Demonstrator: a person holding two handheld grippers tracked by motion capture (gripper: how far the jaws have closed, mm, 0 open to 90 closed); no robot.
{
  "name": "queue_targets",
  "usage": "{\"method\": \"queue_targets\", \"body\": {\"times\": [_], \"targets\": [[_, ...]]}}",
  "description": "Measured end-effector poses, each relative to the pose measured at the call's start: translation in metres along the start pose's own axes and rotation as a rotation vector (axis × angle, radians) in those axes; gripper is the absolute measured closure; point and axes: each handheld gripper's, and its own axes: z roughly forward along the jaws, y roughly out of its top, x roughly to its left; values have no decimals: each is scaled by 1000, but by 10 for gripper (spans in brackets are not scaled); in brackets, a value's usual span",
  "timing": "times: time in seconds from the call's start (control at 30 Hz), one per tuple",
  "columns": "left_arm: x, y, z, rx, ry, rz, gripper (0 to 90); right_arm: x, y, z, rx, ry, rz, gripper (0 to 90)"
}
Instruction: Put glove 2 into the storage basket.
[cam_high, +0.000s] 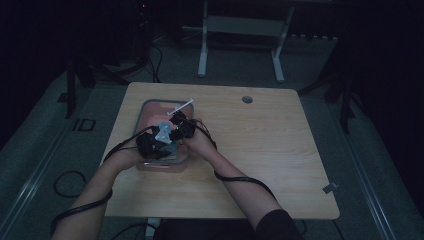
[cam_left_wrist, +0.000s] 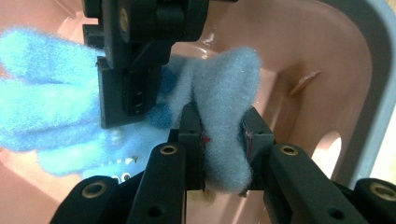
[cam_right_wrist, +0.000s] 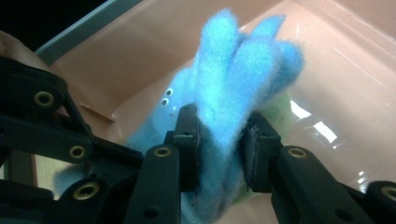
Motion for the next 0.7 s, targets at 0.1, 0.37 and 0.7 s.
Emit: {"method": "queue_targets", "body": {"times": [0.1, 0.37, 0.7], "targets": [[1, 0, 0, -5, -3, -8, 739, -1, 1, 0, -1, -1, 8, 655], [0, 0, 0, -4, -1, -11, 717, -1, 2, -5, -25, -28, 5, 572], [2, 2, 1, 10, -13, -34, 647, -2, 7, -23, -53, -48, -4, 473]]}}
